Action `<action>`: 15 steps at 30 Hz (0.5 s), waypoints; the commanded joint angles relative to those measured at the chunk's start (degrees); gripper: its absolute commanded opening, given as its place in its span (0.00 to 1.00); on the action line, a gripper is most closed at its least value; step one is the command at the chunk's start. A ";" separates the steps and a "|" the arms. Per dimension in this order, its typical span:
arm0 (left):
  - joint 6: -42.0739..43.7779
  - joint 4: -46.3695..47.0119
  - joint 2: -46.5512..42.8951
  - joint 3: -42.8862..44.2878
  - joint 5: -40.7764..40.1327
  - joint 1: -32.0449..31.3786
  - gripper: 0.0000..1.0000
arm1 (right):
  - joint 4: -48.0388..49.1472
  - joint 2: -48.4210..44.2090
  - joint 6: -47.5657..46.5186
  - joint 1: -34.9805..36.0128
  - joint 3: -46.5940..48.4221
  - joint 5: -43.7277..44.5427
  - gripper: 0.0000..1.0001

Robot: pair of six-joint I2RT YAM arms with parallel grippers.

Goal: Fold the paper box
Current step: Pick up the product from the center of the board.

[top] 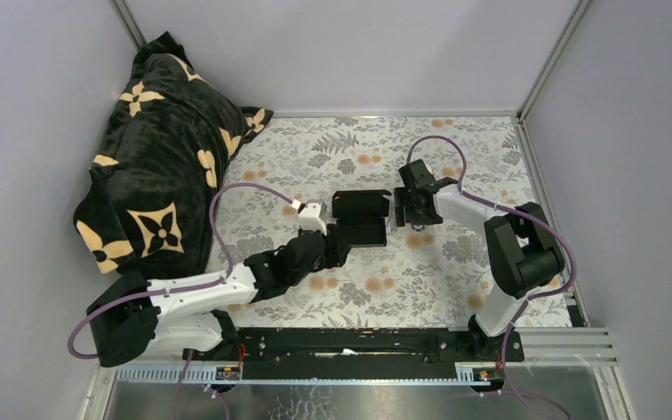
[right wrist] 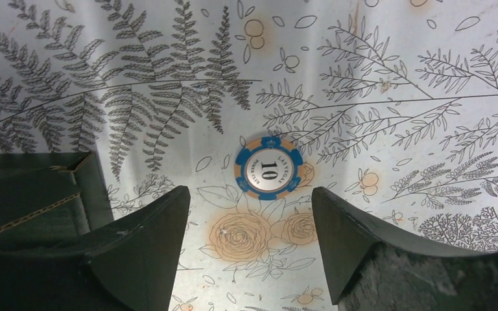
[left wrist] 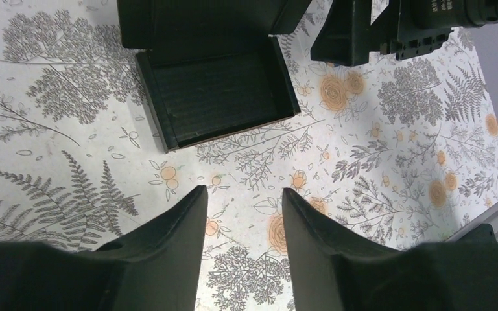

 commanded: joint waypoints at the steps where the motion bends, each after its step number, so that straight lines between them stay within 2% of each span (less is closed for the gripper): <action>1: -0.29 -1.77 -2.52 -0.42 -3.32 0.54 0.60 | 2.57 0.60 0.96 -1.11 -0.43 0.74 0.78; 2: -0.30 -2.06 -2.95 -0.41 -3.44 0.58 0.92 | 2.76 0.84 0.93 -1.35 -0.40 0.50 0.79; 3: -0.30 -2.37 -3.36 -0.48 -3.63 0.56 0.98 | 3.06 1.10 0.94 -1.54 -0.48 0.22 0.79; 6: -0.30 -3.44 -4.64 -0.41 -4.25 0.59 0.98 | 3.92 1.74 1.01 -1.98 -0.66 -0.67 0.79; 11: -0.39 -4.33 -6.13 -0.84 -4.69 0.60 0.98 | 4.71 2.26 0.86 -2.27 -1.12 -0.69 0.86; 13: -0.30 -4.54 -6.20 -0.99 -4.69 0.60 0.98 | 5.09 2.14 0.99 -2.40 -1.49 -0.89 0.98; 15: -0.30 -4.62 -6.19 -1.02 -4.65 0.60 0.98 | 5.62 1.74 0.94 -2.64 -1.89 -1.29 1.00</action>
